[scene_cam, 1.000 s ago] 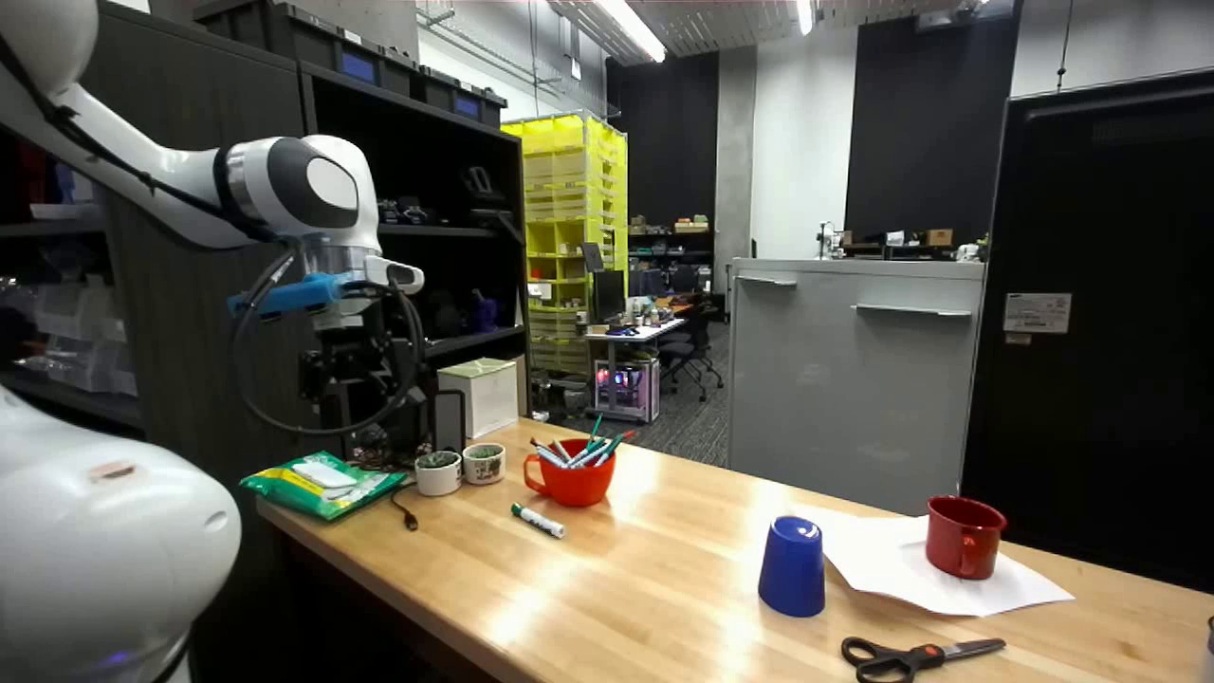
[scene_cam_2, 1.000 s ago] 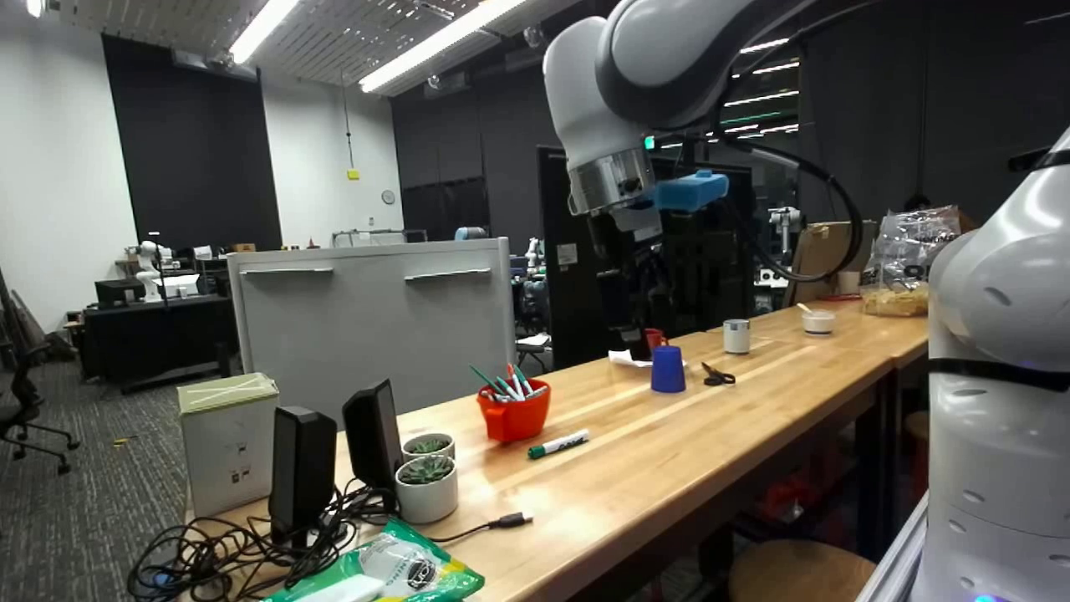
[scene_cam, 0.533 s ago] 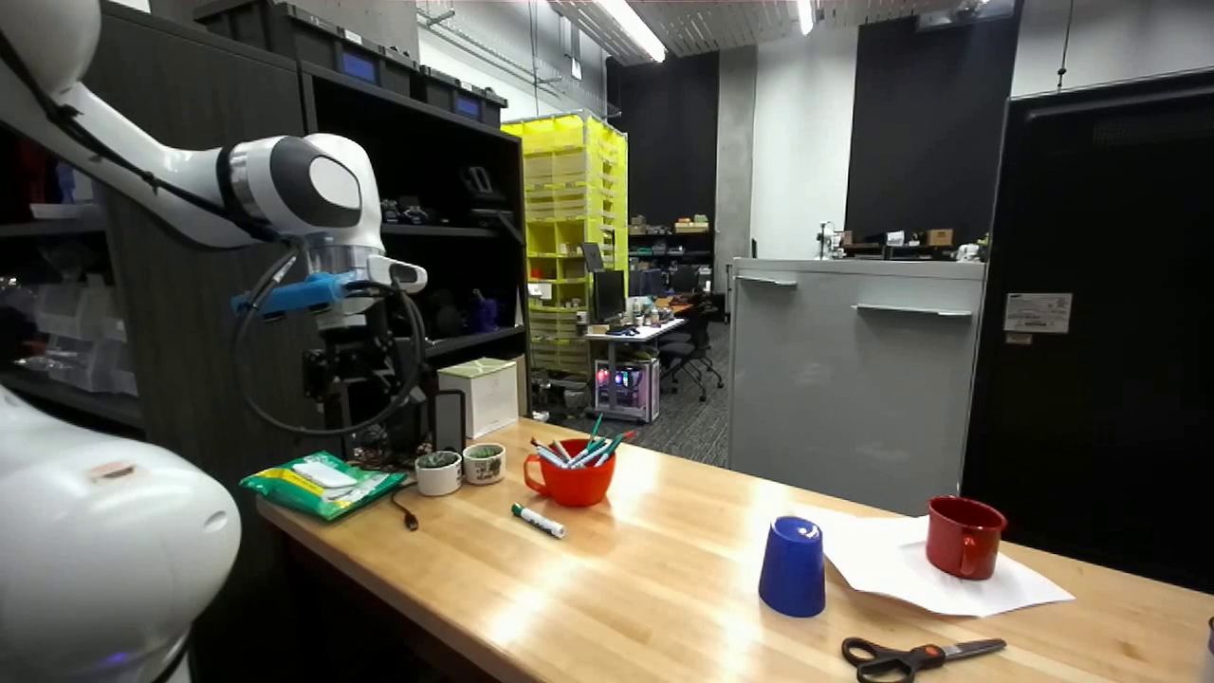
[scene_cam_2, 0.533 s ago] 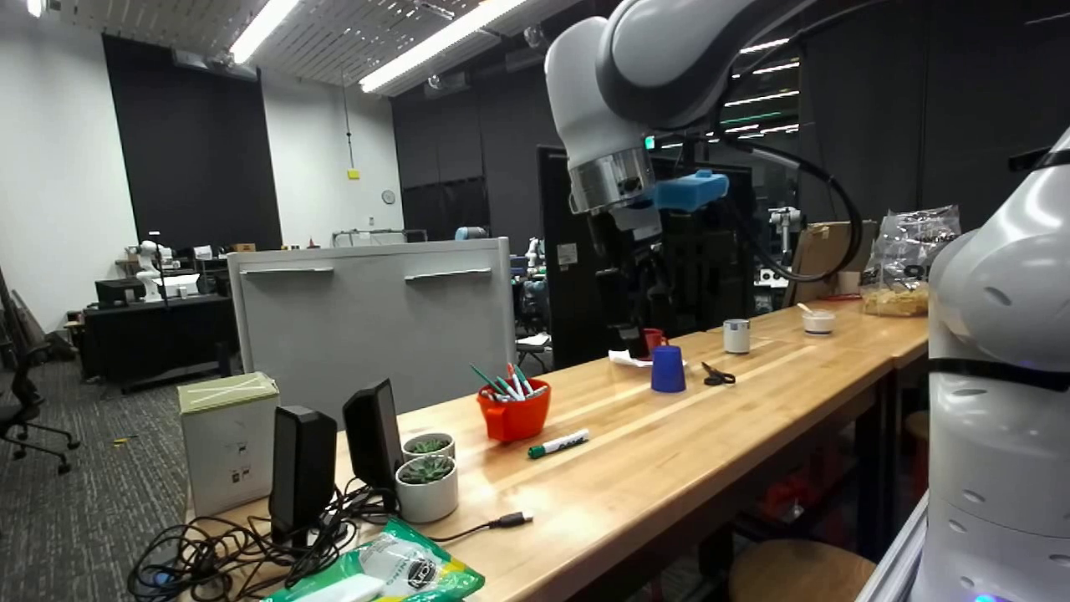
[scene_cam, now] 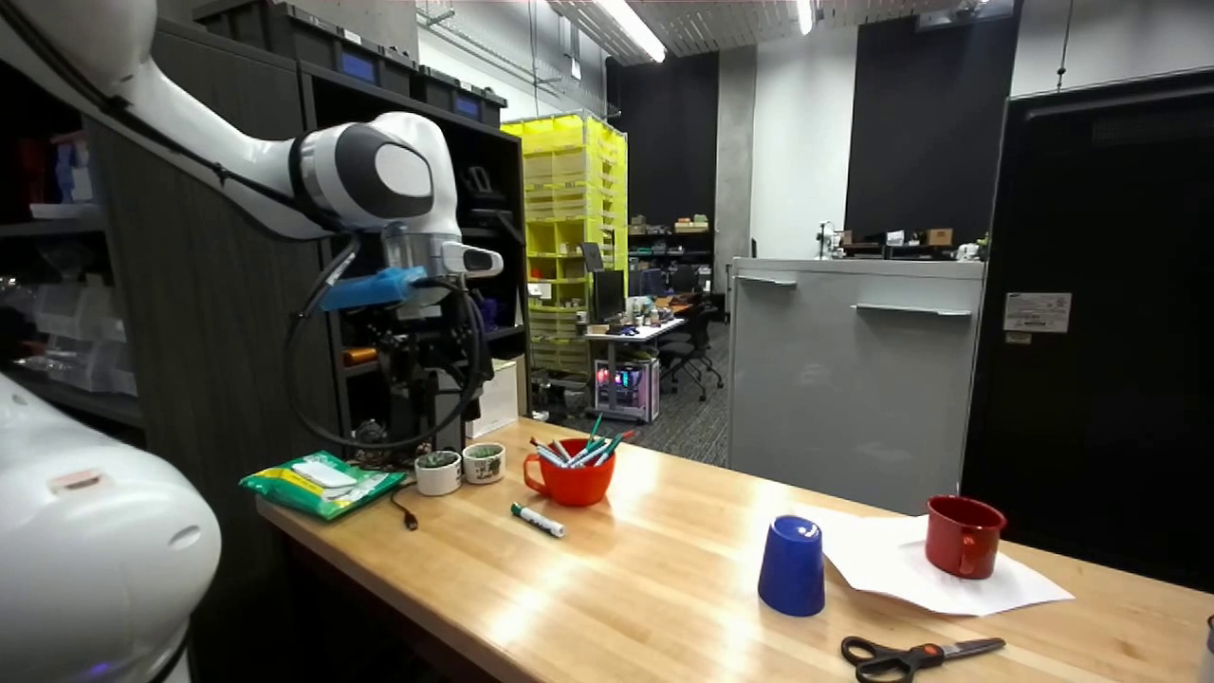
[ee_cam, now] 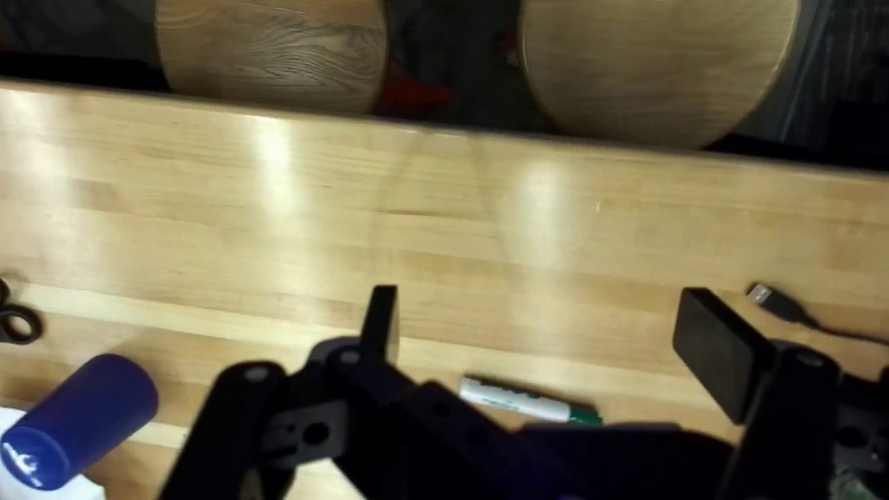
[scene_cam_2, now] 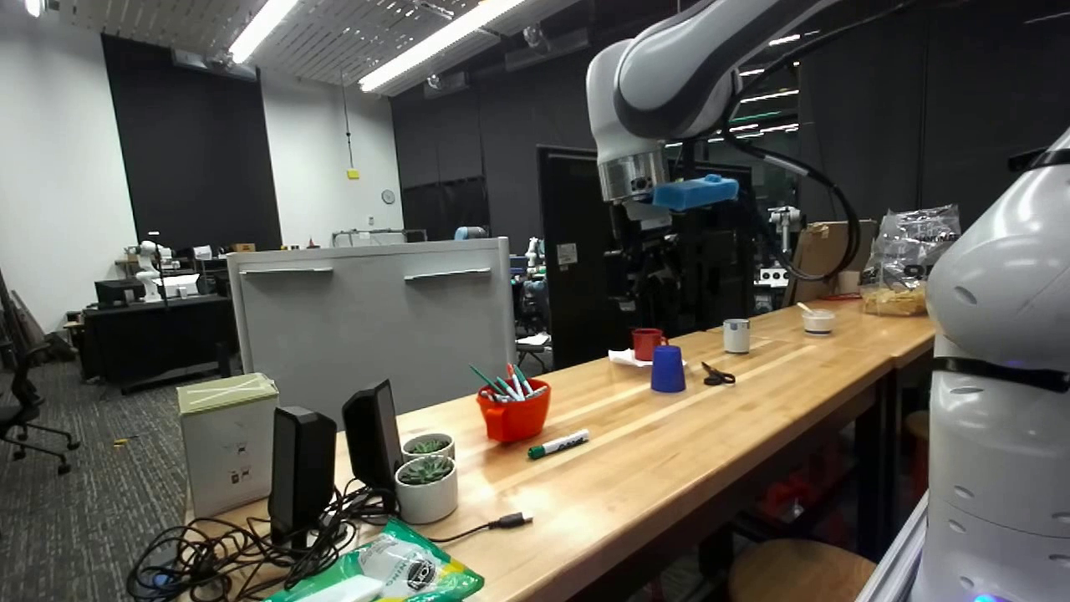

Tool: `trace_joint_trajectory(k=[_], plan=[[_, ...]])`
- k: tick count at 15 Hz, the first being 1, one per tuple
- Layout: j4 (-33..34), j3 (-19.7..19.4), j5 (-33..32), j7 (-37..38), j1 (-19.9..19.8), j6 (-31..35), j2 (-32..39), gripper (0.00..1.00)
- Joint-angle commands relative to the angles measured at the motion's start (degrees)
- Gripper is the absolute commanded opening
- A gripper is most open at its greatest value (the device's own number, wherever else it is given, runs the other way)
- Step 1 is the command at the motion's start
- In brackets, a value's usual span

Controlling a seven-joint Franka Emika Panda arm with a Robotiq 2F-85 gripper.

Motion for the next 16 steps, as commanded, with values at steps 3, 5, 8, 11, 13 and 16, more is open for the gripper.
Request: trace_joint_trajectory(k=[3,5,8,11,13,16], plan=[[0.53,-5.02,-7.22,-0.73,-7.33,7.91,1.08,1.0],[1.66,-6.61,-10.23,-0.18,-10.32,11.88,2.94,1.0],[1.16,-7.04,-8.79,-0.27,-10.46,10.83,1.83,1.0],[2.01,-7.36,-8.8,-0.24,-10.84,10.84,2.4,1.0],[2.04,-7.18,-8.82,-0.19,-10.8,10.84,2.4,1.0],[3.0,-8.29,-8.58,-0.69,-11.4,10.64,3.68,1.0]])
